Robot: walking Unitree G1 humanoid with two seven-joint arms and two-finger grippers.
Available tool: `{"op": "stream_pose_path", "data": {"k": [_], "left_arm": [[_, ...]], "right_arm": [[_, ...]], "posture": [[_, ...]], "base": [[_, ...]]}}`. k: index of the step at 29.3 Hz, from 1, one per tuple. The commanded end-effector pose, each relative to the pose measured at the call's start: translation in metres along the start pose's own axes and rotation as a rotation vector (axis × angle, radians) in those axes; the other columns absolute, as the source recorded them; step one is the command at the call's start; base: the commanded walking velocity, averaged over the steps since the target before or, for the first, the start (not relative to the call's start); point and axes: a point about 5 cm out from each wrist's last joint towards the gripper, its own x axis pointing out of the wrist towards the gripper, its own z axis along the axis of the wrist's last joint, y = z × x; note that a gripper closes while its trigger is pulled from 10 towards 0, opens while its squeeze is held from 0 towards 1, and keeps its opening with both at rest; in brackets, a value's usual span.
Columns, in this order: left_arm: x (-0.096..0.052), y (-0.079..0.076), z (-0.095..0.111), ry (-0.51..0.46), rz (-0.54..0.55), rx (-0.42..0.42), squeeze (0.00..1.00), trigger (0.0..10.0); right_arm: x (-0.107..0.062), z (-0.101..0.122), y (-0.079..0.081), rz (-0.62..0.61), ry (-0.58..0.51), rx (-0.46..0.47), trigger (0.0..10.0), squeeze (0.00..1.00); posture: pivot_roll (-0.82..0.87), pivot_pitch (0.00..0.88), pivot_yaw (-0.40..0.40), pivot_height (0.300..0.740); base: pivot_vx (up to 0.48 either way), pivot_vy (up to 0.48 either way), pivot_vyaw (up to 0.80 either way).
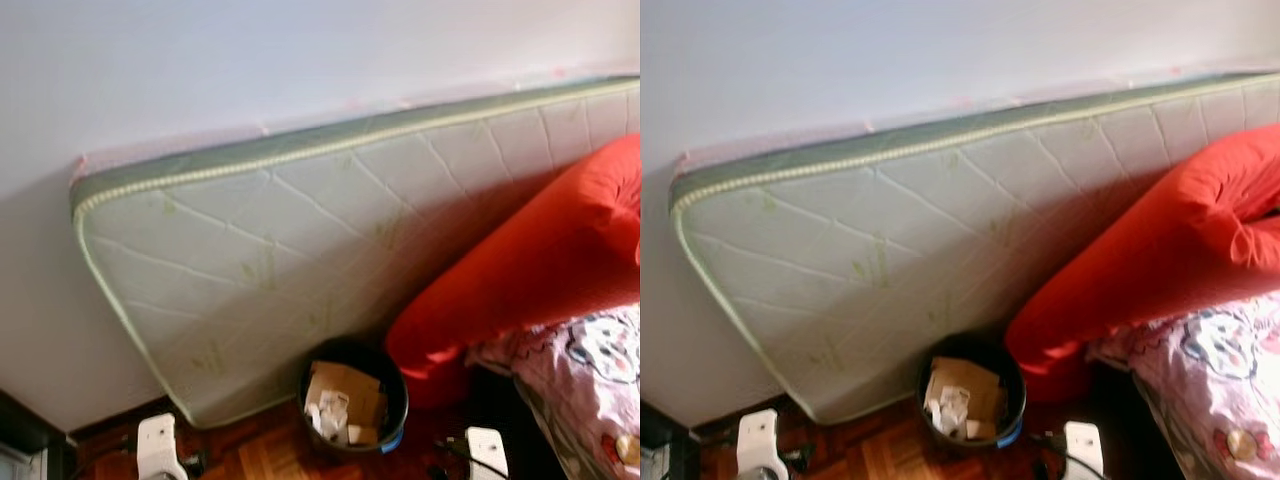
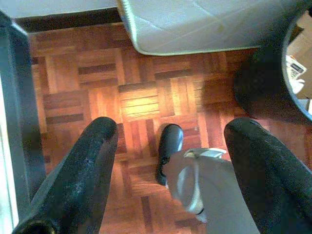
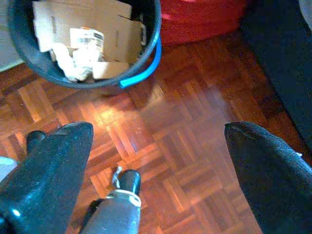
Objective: Clean up the room
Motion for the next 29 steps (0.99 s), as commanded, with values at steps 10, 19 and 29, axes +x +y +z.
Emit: {"op": "stream_pose_path", "data": {"k": [10,19,29], "left_arm": [[-0.0005,0.0001,-0.0045,0.023,0.005,0.003,0.0,10.0],[-0.0002,-0.0002,-0.0032,0.019,0.005,0.0,0.0,10.0],[0.0001,-0.0007,-0.0018,0.017,0.006,-0.003,0.0,10.0]], "right_arm": [[0.0003,0.0017,-0.0004,-0.004,0.0,0.009,10.0,0.0],[0.0005,0.004,-0.0006,-0.008,-0.013,0.007,10.0,0.0],[0.0008,0.0047,-0.0004,-0.007,-0.007,0.008,10.0,0.0]], "posture": [[0.14,0.0,-0.074,0.74],[0.14,0.0,-0.073,0.74],[0.14,0.0,-0.074,0.74]], "base": [[0.0,-0.329,-0.38],[0.0,-0.397,-0.35],[0.0,-0.425,-0.6]]}}
